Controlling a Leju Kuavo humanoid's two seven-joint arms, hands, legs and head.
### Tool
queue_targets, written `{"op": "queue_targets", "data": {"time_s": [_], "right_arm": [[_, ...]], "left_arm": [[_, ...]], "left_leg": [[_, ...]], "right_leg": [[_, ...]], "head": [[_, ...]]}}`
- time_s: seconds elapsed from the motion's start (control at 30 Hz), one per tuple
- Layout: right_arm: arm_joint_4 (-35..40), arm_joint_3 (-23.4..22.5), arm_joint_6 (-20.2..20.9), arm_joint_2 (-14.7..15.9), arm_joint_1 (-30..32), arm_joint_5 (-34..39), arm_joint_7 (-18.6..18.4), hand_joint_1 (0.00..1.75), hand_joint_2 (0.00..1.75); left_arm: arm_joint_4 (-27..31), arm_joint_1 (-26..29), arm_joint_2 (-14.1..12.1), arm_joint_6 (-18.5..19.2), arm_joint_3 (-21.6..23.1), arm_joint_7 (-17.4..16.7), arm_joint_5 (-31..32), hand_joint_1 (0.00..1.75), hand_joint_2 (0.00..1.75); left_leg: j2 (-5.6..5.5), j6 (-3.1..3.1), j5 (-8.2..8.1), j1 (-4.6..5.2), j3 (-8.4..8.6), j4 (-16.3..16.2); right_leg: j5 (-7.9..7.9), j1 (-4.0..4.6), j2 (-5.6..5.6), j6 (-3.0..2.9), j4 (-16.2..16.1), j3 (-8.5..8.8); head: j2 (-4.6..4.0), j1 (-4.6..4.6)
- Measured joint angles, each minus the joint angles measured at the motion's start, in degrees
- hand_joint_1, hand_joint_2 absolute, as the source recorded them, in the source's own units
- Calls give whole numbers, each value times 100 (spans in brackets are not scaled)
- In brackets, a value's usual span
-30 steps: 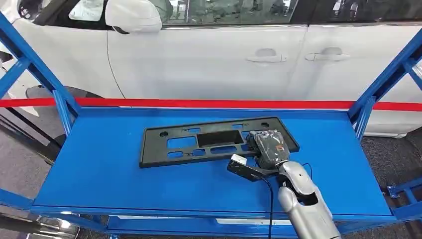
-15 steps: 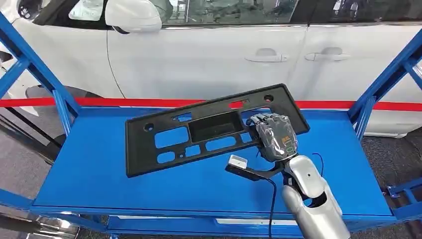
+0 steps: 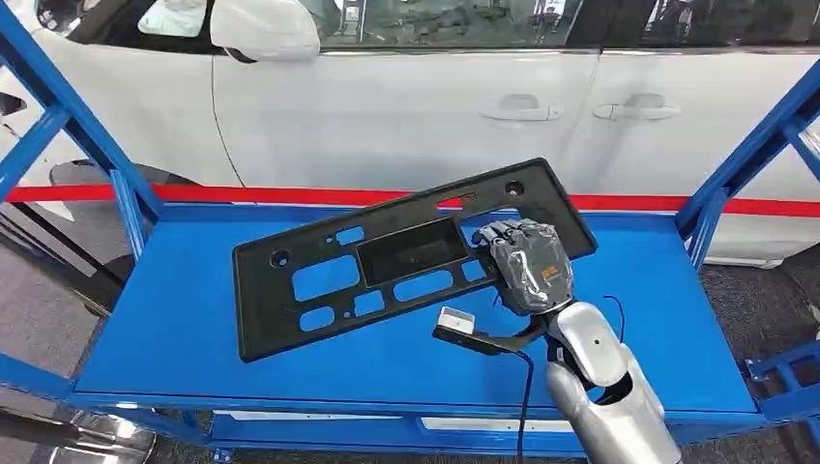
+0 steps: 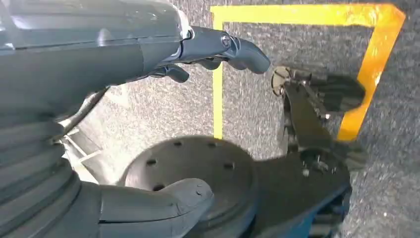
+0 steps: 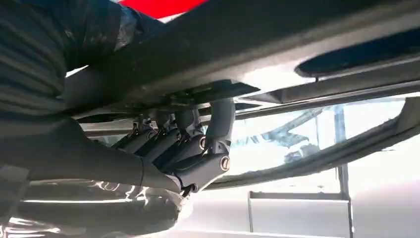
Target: Take the parts from the cabinet and place them on the table.
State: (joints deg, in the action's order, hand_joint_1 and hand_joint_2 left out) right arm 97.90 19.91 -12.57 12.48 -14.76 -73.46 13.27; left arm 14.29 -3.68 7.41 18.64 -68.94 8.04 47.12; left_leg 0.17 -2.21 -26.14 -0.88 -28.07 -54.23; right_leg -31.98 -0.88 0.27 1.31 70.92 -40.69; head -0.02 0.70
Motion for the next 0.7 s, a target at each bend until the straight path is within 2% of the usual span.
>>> {"op": "queue_targets", "data": {"time_s": [0.03, 0.07, 0.1, 0.17, 0.2, 0.23, 0.27, 0.3, 0.33, 0.37, 0.4, 0.43, 0.5, 0.53, 0.57, 0.6, 0.67, 0.7], "right_arm": [[-11, 91, 93, -45, -48, -37, -35, 175, 175], [-43, 189, 200, -122, -120, -96, -87, 175, 175], [-92, 302, 309, -239, -244, -140, -164, 175, 175], [-216, 572, 443, -469, -487, -201, -334, 175, 175], [-254, 662, 452, -549, -594, -201, -378, 175, 175], [-269, 730, 452, -608, -671, -197, -391, 175, 175], [-282, 780, 452, -676, -727, -170, -409, 175, 175], [-306, 835, 463, -737, -788, -105, -407, 175, 175], [-330, 874, 492, -748, -857, -41, -404, 175, 175], [-376, 924, 535, -798, -941, 15, -404, 175, 175], [-418, 975, 566, -859, -1037, 55, -407, 175, 175], [-452, 1018, 585, -920, -1131, 100, -409, 175, 175], [-496, 1071, 614, -1008, -1256, 171, -407, 175, 175], [-516, 1093, 632, -1034, -1296, 193, -407, 175, 175], [-542, 1117, 640, -1056, -1326, 221, -407, 175, 175], [-564, 1125, 645, -1060, -1339, 236, -409, 175, 175], [-584, 1128, 645, -1064, -1362, 260, -417, 175, 175], [-584, 1128, 642, -1073, -1389, 273, -420, 175, 175]], "left_arm": [[0, 9, -21, 35, -17, 0, -80, 0, 175], [0, 12, -65, 85, -44, -2, -157, 0, 175], [0, 16, -107, 146, -98, -11, -227, 0, 175], [0, 9, -179, 221, -164, -42, -284, 0, 175], [2, 0, -255, 232, -177, -44, -293, 0, 175], [4, -7, -289, 229, -199, -46, -295, 0, 175], [2, -3, -300, 229, -223, -52, -299, 0, 175], [2, 10, -308, 218, -258, -61, -310, 0, 175], [2, 27, -319, 214, -278, -81, -310, 0, 175], [2, 45, -339, 216, -295, -114, -306, 0, 175], [2, 58, -341, 219, -302, -127, -286, 0, 175], [2, 58, -350, 225, -306, -136, -286, 0, 175], [2, 40, -394, 243, -313, -138, -286, 0, 175], [2, 37, -407, 254, -315, -136, -284, 0, 175], [2, 42, -426, 282, -317, -127, -271, 0, 175], [2, 50, -437, 295, -321, -107, -260, 0, 175], [2, 65, -461, 321, -323, -87, -247, 0, 175], [2, 57, -483, 328, -323, -81, -234, 0, 175]], "left_leg": [[3, 3, 0, -5, -41, -34], [10, 13, -4, -18, -75, -75], [11, 54, -14, -42, -113, -127], [18, 161, -69, -115, -198, -271], [12, 235, -110, -108, -287, -361], [-13, 297, -125, -100, -362, -444], [-40, 335, -123, -76, -348, -476], [-66, 374, -98, -90, -387, -478], [-67, 424, -68, -110, -403, -467], [-70, 458, -88, -137, -429, -479], [-52, 459, -258, -143, -484, -607], [-46, 452, -531, -141, -600, -910], [-48, 452, -1033, -128, -908, -1740], [-47, 445, -1173, -125, -1007, -2075], [-47, 422, -1166, -113, -995, -2185], [-47, 383, -1018, -91, -849, -2010], [-49, 262, -597, -29, -277, -1122], [-51, 171, -546, 18, 46, -605]], "right_leg": [[-73, -37, -3, 35, 322, -132], [-9, -71, -8, 68, 359, -134], [186, -109, -18, 106, 123, 6], [614, -194, -47, 195, -791, 519], [434, -180, -30, 242, -1068, 688], [517, -121, 20, 122, -990, 634], [482, -148, 12, 60, -993, 592], [462, -137, 14, -11, -968, 567], [479, -117, 9, -62, -961, 539], [525, -128, -3, -142, -1006, 508], [569, -123, -13, -206, -1014, 479], [609, -106, -10, -262, -1019, 430], [684, -48, -19, -311, -1018, 331], [722, -17, -31, -325, -1015, 282], [765, 17, -37, -334, -1015, 231], [810, 43, -40, -335, -1015, 183], [904, 81, -38, -334, -1015, 93], [959, 86, -39, -332, -1015, 58]], "head": [[0, 0], [0, 0], [0, 0], [2, 0], [0, 2], [2, -4], [2, -4], [0, -9], [2, -2], [2, -7], [2, -7], [0, -5], [0, -4], [0, -7], [0, -7], [0, -4], [0, -7], [0, -7]]}}
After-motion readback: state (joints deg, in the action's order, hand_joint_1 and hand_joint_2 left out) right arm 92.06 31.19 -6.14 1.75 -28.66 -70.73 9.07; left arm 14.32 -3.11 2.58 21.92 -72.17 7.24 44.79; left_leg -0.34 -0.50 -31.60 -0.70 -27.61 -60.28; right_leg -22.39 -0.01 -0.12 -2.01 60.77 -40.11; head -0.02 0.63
